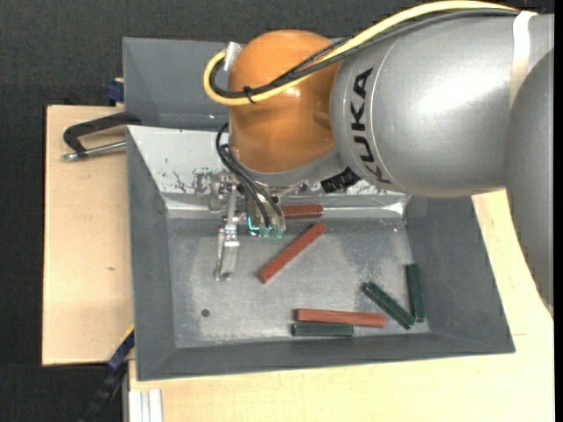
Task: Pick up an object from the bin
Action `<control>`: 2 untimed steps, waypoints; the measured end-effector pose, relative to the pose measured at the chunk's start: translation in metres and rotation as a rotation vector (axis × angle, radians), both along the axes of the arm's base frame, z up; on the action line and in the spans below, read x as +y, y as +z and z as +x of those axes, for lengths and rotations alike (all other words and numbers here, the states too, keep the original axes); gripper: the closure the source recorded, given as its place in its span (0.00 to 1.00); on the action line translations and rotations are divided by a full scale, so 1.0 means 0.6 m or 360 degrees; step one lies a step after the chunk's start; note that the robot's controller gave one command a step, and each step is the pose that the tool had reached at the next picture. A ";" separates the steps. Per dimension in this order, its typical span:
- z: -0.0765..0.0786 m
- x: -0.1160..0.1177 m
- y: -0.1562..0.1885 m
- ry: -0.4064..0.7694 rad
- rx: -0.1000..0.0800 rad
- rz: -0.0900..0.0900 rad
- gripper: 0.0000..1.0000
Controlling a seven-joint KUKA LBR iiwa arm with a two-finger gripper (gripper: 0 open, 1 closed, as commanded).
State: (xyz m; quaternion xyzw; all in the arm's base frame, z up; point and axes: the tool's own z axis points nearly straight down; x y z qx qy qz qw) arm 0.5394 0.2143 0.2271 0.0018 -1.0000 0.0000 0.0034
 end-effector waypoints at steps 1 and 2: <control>0.003 -0.002 0.007 -0.0006 -0.0012 0.0003 1.00; 0.004 -0.002 0.007 -0.0006 -0.0012 0.0003 1.00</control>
Offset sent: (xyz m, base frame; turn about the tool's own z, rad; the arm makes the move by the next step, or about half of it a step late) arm 0.0000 0.0000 0.0000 0.0000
